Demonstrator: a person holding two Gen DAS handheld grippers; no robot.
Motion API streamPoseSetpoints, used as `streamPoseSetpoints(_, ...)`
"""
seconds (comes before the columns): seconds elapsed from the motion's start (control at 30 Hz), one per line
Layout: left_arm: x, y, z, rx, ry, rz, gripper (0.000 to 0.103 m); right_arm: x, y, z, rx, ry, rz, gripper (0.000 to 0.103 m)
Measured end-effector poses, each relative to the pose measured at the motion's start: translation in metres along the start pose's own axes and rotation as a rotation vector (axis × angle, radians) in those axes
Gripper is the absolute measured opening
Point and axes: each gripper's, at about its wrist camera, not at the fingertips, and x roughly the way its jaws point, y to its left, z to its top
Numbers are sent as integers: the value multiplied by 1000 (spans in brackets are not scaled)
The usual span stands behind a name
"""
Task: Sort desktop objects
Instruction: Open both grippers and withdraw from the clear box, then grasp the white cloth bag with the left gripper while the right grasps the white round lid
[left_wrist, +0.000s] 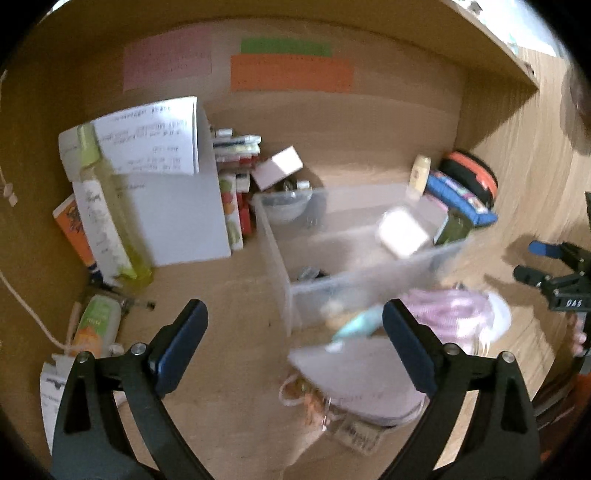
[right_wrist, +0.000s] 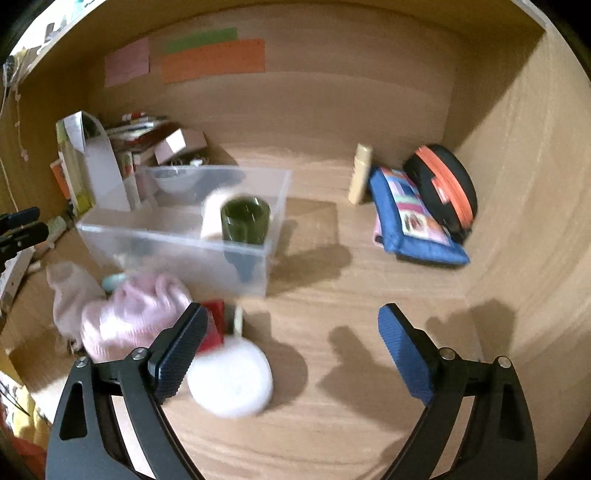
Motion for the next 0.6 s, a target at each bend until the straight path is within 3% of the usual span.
streamPoseSetpoints(0.17,-3,-7,-20,7,50,-12,97,0,-3,-23,-17,40,1,92)
streamPoseSetpoints(0.37,-3,-22,-38,-4,97,-86,97,7,5,-41,-40,70,46,92)
streamPoseSetpoints(0.6,18,-41,-49,42,177,-119,97,22,14,-52,-58,116,101,92)
